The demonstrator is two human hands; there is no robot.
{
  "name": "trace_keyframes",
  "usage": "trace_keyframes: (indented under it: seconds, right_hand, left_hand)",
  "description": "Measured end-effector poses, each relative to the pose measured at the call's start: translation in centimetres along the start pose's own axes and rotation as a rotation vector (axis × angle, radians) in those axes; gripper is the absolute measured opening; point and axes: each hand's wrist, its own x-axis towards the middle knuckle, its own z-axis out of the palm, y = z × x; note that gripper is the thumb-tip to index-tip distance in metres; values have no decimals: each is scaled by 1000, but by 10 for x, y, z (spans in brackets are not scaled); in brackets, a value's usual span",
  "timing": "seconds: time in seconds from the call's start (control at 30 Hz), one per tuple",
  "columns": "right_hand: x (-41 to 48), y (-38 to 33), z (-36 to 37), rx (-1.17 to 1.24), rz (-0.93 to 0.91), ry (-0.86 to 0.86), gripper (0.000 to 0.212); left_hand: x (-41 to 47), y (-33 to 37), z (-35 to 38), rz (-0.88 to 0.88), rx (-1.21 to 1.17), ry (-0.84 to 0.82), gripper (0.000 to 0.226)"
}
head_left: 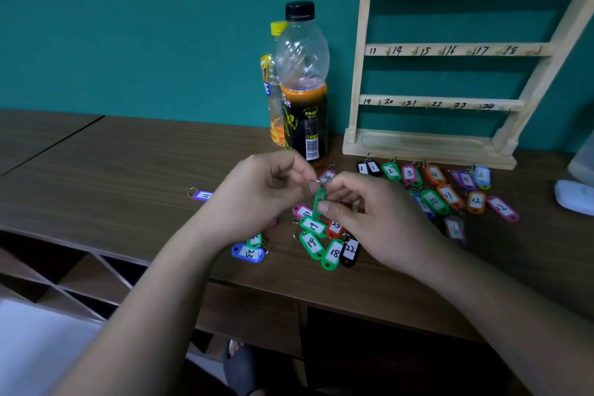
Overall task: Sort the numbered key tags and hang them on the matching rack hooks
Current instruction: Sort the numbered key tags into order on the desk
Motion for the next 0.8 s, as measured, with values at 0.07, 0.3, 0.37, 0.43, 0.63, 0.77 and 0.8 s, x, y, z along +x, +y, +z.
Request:
trace_keyframes:
  seconds: [0.07, 0.3, 0.37, 0.43, 0.63, 0.77, 0.8]
  right_hand:
    - [0, 0, 1, 14, -9, 11, 6]
    - [0, -1, 4, 151, -52, -31, 13]
    - [-1, -2, 3, 166, -55, -35, 15]
    - [0, -1, 1, 175, -39, -21, 14]
    - [0, 6, -6, 138, -16, 1, 6]
    - [-1, 9, -9, 93, -7, -6, 4]
    - [-1, 9, -9, 79, -5, -7, 5]
  left_hand:
    - [-2, -1, -1, -18, -44, -23, 4]
    - [-7, -2, -3, -46, -78, -42, 2]
    - [-7, -7, -10, -54, -89, -39, 4]
    - [-6, -19, -21, -73, -54, 32, 5]
    - [-8, -56, -61, -190, 417, 212, 19]
    - [-12, -71, -74, -304, 535, 152, 7]
    - [-13, -73, -75, -329, 546, 114, 7]
